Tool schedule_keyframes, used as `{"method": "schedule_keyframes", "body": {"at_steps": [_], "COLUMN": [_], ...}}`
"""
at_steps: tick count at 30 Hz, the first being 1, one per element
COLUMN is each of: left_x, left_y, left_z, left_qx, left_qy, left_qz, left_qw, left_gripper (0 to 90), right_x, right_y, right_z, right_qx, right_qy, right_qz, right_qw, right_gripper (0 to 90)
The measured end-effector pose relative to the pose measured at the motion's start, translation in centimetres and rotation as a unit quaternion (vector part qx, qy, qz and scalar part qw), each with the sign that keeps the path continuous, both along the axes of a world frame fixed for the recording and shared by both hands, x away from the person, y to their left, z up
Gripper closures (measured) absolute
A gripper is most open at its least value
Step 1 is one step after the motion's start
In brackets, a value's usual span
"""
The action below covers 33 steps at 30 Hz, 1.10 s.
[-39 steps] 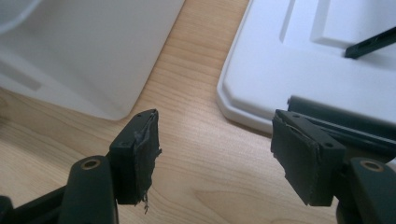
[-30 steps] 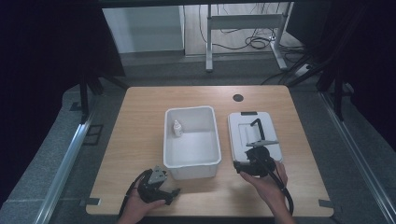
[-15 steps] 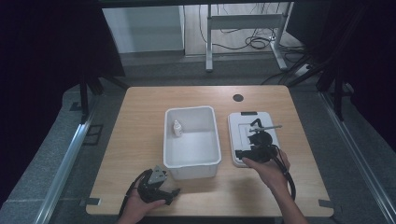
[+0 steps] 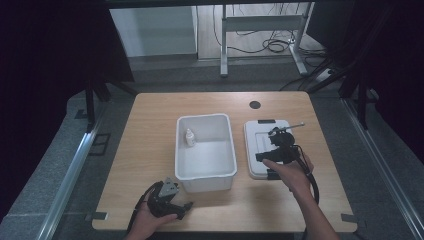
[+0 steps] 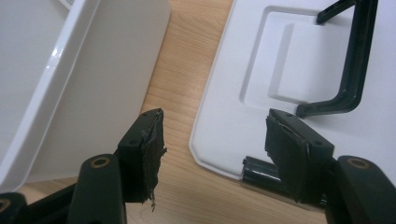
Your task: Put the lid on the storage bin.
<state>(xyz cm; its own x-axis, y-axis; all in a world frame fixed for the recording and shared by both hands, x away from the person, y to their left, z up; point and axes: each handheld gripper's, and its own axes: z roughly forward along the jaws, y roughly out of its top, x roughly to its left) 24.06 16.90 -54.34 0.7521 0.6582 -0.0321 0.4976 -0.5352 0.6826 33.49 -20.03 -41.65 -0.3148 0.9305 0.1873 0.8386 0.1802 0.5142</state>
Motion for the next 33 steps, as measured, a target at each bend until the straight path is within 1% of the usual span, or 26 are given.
{"method": "schedule_keyframes", "body": {"at_steps": [2,5,14,17,24,28,33], "left_x": [0.0,0.0,0.0,0.0,0.0,0.0,0.0], "left_y": [0.0,0.0,0.0,0.0,0.0,0.0,0.0], "left_z": [0.0,0.0,0.0,0.0,0.0,0.0,0.0], "left_qx": [0.0,0.0,0.0,0.0,0.001,0.001,0.001], "left_qy": [0.0,0.0,0.0,0.0,0.0,0.0,0.0], "left_qz": [0.0,0.0,0.0,0.0,0.0,-0.001,-0.001], "left_qw": [1.0,1.0,1.0,1.0,1.0,1.0,1.0], "left_gripper": [12.0,12.0,12.0,12.0,11.9,11.9,11.9], "right_x": [0.4,0.8,2.1,2.3,3.5,4.2,4.8], "right_y": [-0.2,-0.3,-0.8,-0.9,-1.6,-2.0,-2.5], "right_z": [0.1,0.3,0.4,0.3,0.2,0.0,-0.1], "right_qx": [-0.005,-0.006,0.0,0.001,0.002,-0.001,0.002], "right_qy": [0.004,0.009,0.024,0.029,0.045,0.052,0.056], "right_qz": [-0.003,-0.006,-0.013,-0.014,-0.025,-0.031,-0.038], "right_qw": [1.0,0.9999,0.9996,0.9995,0.9987,0.9982,0.9977], "right_gripper": [38.5,38.7,39.6,39.7,41.3,42.2,42.6]}}
